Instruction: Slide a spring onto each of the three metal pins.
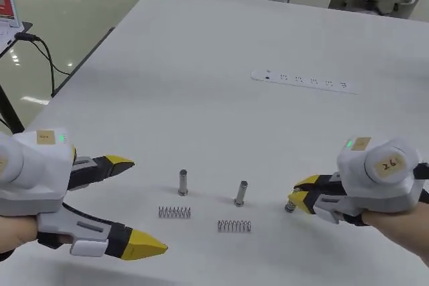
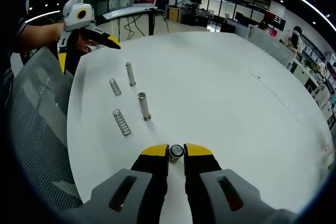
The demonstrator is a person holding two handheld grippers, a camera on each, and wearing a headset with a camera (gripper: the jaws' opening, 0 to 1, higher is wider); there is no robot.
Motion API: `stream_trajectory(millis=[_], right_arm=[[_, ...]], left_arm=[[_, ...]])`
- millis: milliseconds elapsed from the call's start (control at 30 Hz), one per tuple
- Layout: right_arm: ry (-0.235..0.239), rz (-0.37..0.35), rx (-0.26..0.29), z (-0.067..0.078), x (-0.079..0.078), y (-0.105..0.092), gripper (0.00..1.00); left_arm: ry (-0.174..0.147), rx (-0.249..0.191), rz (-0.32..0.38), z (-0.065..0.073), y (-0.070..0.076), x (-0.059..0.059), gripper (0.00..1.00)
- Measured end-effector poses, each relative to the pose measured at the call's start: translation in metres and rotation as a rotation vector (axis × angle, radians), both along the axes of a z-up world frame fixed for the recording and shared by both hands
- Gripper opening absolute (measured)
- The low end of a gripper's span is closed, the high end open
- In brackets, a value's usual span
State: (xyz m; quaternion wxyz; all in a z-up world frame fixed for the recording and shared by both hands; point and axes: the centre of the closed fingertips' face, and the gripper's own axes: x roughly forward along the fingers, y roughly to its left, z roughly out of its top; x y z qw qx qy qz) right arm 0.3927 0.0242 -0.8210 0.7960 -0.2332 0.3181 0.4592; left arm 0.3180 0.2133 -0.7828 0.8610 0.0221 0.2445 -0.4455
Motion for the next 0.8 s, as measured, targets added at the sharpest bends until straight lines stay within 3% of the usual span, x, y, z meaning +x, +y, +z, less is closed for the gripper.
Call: stream_trajectory(millis=[167, 433, 800], right_arm=[[-0.005, -0.004, -0.002, 0.002, -0.001, 0.002, 0.13], [-0.054, 0.013, 0.028, 0.024, -0.003, 0.006, 0.13], [-0.071, 0.065, 0.060, 0.043, -0.020, 0.017, 0.12]], left_arm=[[-0.007, -0.003, 0.007, 0.003, 0.001, 0.001, 0.97], [-0.013, -0.004, 0.016, 0.006, 0.006, 0.002, 0.97], [-0.015, -0.004, 0.011, 0.008, 0.004, 0.003, 0.96]])
